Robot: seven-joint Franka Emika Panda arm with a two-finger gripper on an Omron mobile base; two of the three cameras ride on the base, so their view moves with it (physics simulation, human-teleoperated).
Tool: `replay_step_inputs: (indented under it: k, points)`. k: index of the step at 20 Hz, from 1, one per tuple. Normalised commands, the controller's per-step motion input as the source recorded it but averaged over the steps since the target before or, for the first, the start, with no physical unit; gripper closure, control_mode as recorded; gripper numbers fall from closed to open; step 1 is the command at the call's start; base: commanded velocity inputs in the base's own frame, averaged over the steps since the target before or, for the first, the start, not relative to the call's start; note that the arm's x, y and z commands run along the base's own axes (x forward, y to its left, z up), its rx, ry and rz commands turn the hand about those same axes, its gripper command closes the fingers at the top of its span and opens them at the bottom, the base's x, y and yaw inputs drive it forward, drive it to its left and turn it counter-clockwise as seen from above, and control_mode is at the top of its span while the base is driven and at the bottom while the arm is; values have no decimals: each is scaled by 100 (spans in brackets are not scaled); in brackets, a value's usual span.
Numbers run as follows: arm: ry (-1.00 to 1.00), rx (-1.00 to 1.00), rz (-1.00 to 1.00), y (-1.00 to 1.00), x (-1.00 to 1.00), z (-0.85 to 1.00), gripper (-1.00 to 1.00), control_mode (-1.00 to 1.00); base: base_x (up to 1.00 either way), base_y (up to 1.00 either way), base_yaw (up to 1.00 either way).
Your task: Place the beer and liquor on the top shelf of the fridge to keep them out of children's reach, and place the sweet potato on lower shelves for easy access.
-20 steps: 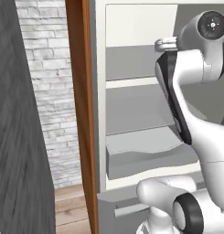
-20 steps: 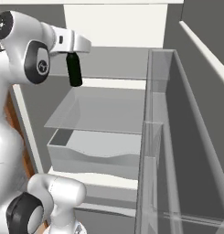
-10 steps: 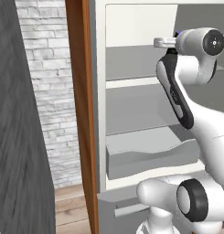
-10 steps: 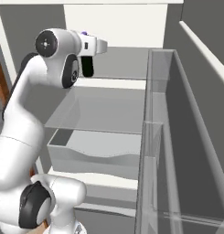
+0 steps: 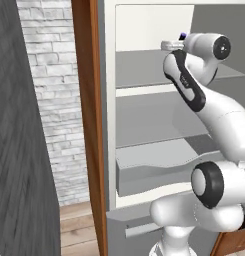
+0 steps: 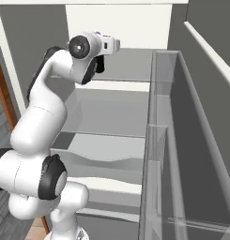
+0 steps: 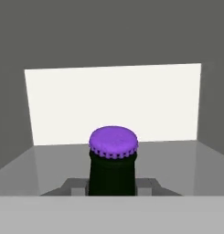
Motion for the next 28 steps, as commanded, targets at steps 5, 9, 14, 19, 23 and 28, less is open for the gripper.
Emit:
replay_step_inputs:
  k: [5,9,14,19,23,28]
  points:
    - [4,-2,10,0,79,-1,100,-100,0,0,0]
    - [3,-7,10,0,67,-9,100,-100,0,0,0]
    - [2,-13,7,12,61,-17,100,-100,0,0,0]
    - [1,-17,5,27,54,-29,-100,-100,0,0,0]
    - [0,-13,4,12,37,-17,-100,-100,0,0,0]
    - [0,-6,1,-3,10,0,-100,-100,0,0,0]
